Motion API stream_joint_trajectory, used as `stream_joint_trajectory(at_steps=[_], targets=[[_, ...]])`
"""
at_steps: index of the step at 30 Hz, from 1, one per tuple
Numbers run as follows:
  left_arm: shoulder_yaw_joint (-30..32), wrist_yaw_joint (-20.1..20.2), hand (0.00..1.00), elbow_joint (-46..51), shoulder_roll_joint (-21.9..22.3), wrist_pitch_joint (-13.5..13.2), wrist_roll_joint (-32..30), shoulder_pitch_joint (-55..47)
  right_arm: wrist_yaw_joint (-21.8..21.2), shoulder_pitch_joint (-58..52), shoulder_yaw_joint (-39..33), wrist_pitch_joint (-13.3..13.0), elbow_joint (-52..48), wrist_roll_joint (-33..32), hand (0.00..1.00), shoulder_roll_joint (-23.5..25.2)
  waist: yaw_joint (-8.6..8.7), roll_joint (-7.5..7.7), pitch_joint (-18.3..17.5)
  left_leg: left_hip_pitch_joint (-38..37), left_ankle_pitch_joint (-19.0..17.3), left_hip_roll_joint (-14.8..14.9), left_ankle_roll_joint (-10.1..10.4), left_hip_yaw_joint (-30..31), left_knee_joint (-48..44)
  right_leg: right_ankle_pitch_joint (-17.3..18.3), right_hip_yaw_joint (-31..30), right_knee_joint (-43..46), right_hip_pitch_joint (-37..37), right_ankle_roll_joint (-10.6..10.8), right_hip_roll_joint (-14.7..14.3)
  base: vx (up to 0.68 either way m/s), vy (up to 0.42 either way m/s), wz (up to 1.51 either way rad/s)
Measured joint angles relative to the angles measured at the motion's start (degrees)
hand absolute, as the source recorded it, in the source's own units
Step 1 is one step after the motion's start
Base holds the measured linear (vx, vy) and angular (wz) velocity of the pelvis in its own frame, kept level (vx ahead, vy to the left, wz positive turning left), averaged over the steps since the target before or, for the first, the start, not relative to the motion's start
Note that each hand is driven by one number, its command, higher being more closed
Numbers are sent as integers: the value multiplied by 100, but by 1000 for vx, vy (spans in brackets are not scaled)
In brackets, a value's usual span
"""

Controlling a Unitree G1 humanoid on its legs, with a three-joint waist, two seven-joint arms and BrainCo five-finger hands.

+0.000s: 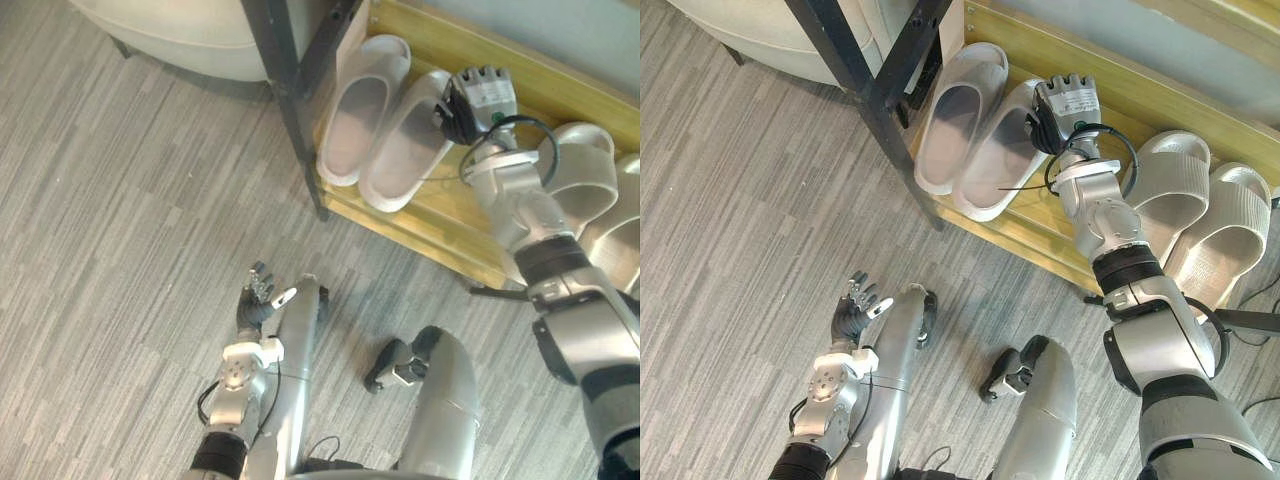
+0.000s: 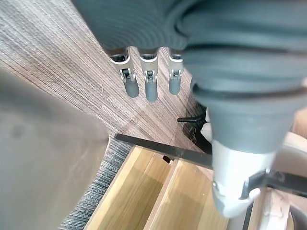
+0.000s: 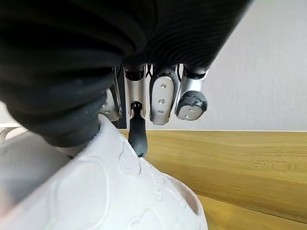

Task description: Organize the slippers on the shoe rack

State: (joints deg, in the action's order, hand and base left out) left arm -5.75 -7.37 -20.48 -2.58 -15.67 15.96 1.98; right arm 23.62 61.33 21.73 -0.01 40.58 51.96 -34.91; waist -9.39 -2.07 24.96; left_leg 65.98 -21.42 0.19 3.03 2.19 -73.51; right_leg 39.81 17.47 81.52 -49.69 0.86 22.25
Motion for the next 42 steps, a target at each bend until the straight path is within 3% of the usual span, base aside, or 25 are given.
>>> stream_joint_trajectory(at_steps=[8, 16, 29, 34, 42], targets=[[-7, -15, 0, -8, -17, 3, 4, 2, 84, 164, 102, 298, 351, 211, 0, 0, -21, 0, -1, 26, 93, 18, 38, 16, 76, 5, 56, 24, -23, -25, 18, -16, -16, 4], [-7, -17, 0, -13, -20, 5, 3, 2, 241, 92, -157, 339, 250, 181, 0, -2, -6, 4, -3, 21, 137, 19, 49, 25, 90, 2, 65, 23, -21, -31, 6, 0, 0, 0], [21, -28, 0, -164, -109, 23, 1, 6, 449, -1299, -1146, 197, -2028, -407, 0, 48, 14, 34, -20, -98, 142, 144, 58, -8, 120, -30, 16, -20, 18, -88, -102, -8, -3, -4], [34, -30, 0, -228, -133, 26, -2, -13, 663, -2342, -1866, 68, -3389, -856, 0, 649, 43, 149, -114, -235, 167, 230, 103, -25, 304, -79, 34, -199, 108, -150, -190, 9, -23, -6], [35, -31, 0, -253, -234, 72, -3, -28, 882, -3357, -2293, -234, -4178, -2332, 0, 2469, 104, 217, -128, -393, 173, 410, 120, -64, 423, -129, 15, -358, 196, -180, -357, 12, -20, -9]])
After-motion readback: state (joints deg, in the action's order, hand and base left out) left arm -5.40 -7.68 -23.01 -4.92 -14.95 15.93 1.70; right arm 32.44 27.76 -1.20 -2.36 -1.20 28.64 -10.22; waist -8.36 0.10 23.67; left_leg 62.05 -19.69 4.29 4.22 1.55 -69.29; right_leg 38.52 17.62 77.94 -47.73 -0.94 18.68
